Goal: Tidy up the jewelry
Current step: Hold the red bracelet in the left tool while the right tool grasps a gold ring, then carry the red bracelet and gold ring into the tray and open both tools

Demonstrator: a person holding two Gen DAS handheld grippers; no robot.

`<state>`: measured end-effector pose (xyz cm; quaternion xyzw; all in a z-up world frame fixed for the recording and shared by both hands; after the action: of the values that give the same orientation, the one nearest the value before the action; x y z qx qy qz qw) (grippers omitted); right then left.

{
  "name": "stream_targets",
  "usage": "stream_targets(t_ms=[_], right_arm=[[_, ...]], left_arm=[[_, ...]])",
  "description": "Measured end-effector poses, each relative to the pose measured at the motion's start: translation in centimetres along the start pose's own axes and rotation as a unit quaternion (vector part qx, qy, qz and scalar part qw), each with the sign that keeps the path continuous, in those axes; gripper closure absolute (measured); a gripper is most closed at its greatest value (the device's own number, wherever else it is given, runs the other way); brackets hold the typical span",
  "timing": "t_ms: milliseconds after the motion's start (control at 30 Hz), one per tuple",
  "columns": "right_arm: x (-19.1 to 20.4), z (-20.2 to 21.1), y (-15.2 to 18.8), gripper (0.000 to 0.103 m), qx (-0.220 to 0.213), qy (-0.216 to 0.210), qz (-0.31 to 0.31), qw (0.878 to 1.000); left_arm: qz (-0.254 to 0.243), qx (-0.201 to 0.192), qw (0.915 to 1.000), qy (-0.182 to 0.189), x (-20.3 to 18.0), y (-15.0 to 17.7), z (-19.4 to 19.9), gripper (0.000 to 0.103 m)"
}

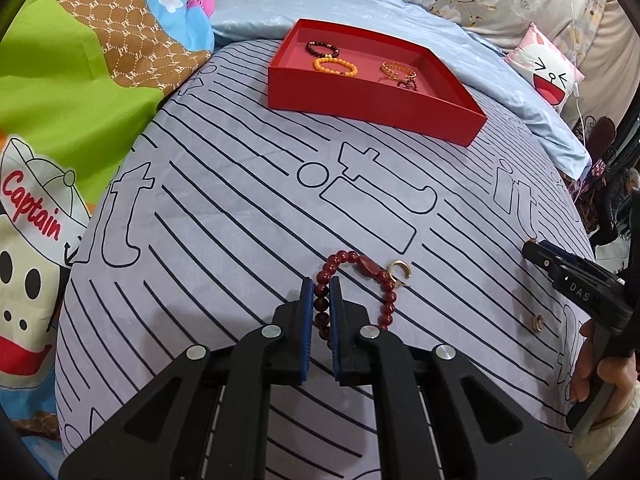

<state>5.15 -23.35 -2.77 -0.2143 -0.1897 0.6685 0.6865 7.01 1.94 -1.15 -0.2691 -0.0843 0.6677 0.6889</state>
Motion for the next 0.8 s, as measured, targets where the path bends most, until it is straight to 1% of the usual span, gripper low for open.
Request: stream_targets(t_ms=[33, 67, 100, 133, 167, 300, 433, 633, 800], right_arm=[[0.1, -0.1, -0.1, 0.068, -0.002, 0.006, 0.006, 1.0], [0.2, -0.1, -0.1, 0.071, -0.002, 0.01, 0.01, 1.0], [0.3, -0.2, -0.2, 0.08, -0.003, 0.01, 0.014, 1.0], [0.4, -0.2, -0.3, 0.084, -0.002, 0.009, 0.015, 1.0], [0.5, -0.2, -0.3, 0.085, -0.001, 0.007, 0.014, 1.0], [1.1, 0.0, -0.6, 0.085, -0.003, -0.001, 0.014, 1.0], [1.9, 0.5, -1.7, 0.085, -0.009, -0.026, 0.006, 1.0], [3.5, 1.3, -4.9, 0.085, -0.029, -0.059, 0.007, 0.998], [4.5, 1.2, -8.5, 0.085, -0.049, -0.072, 0.018, 0.996]], left_arm=[[0.0, 0.0, 1.0, 0.0, 0.0, -0.1, -0.1, 0.095], [0.001, 0.001, 1.0, 0.0, 0.0, -0.2, -0.1, 0.095], [0.002, 0.001, 1.0, 0.001, 0.1, -0.3, -0.2, 0.095], [0.002, 0.001, 1.0, 0.001, 0.1, -0.4, -0.2, 0.095], [0.003, 0.0, 1.0, 0.002, 0.1, -0.4, -0.2, 0.095], [0.008, -0.007, 0.9999, 0.01, 0.0, -1.0, 0.1, 0.095], [0.005, -0.015, 0.9997, 0.019, -0.4, -1.9, 0.4, 0.095], [-0.006, -0.038, 0.9986, 0.035, -1.8, -4.8, 0.9, 0.095], [-0.02, -0.068, 0.9963, 0.049, -3.6, -8.5, 1.2, 0.095]])
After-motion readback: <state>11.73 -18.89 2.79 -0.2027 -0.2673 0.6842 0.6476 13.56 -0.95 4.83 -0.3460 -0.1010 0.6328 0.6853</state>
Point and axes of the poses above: each gripper's, at about its wrist camera, not at the fingertips, and z roughly against the way its jaws point, x to its left, y to its underside, the point moved 3 cm from there along -z, roughly the way its jaws point, and after that the axes turned 8 degrees about z, right-handed, at the moved point
